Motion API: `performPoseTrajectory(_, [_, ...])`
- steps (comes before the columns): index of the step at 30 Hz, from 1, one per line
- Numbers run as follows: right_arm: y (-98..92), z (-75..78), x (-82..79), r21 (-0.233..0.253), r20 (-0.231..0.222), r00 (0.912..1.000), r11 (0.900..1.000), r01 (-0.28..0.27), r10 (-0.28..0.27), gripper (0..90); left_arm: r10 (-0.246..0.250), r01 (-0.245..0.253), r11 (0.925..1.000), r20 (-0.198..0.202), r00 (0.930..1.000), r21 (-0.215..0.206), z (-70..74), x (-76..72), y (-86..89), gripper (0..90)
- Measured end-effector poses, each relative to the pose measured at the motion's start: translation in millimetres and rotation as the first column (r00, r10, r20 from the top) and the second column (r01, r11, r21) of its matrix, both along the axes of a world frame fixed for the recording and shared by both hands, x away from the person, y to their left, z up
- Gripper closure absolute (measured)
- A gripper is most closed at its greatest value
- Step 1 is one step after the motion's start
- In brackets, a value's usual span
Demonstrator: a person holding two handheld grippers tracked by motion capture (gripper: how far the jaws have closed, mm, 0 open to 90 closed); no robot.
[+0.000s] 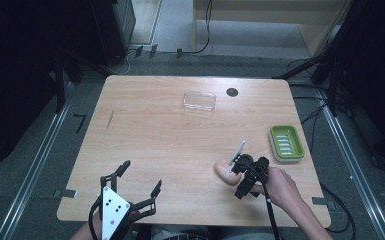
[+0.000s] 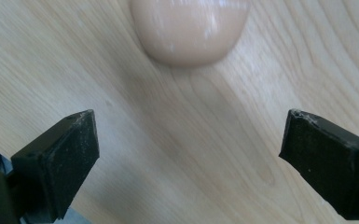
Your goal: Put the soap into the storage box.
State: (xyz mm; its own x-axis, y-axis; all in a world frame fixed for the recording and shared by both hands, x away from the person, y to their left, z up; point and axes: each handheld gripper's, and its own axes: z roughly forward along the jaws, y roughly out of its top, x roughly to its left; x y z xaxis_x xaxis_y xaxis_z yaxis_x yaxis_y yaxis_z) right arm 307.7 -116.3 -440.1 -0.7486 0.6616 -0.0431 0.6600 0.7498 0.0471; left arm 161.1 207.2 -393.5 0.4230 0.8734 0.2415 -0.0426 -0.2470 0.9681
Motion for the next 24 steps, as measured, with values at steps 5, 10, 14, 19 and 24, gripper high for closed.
performPoseTrajectory(5, [12.9, -2.4, 6.5, 0.007, -0.004, 0.9998, 1.000, -0.019, 0.019, 4.7, 0.000, 0.000, 1.0000, 0.001, 1.0000, -0.002, 0.1, -0.1, 0.1, 9.9])
performPoseTrajectory(10, [19.8, -5.3, 9.7, 0.008, -0.013, 0.9996, 1.000, -0.025, 0.025, 4.7, 0.002, -0.002, 1.0000, 0.000, 1.0000, -0.004, -0.1, 0.4, 0.3, 9.9])
performPoseTrajectory(14, [25.8, -8.9, 17.0, 0.010, -0.023, 0.9995, 1.000, -0.021, 0.021, 4.7, 0.003, -0.003, 1.0000, -0.002, 1.0000, -0.005, 0.0, 0.5, 0.3, 9.9])
performPoseTrajectory(19, [30.3, -11.1, 24.3, 0.013, -0.028, 0.9996, 1.000, -0.007, 0.007, 4.7, 0.003, -0.003, 1.0000, -0.001, 1.0000, -0.007, -0.1, 0.5, 0.1, 9.9])
performPoseTrajectory(24, [36.8, -14.7, 35.3, 0.012, -0.034, 0.9994, 1.000, -0.004, 0.004, 3.9, 0.004, -0.004, 1.0000, -0.002, 1.0000, -0.006, 0.0, 0.6, 0.5, 9.9])
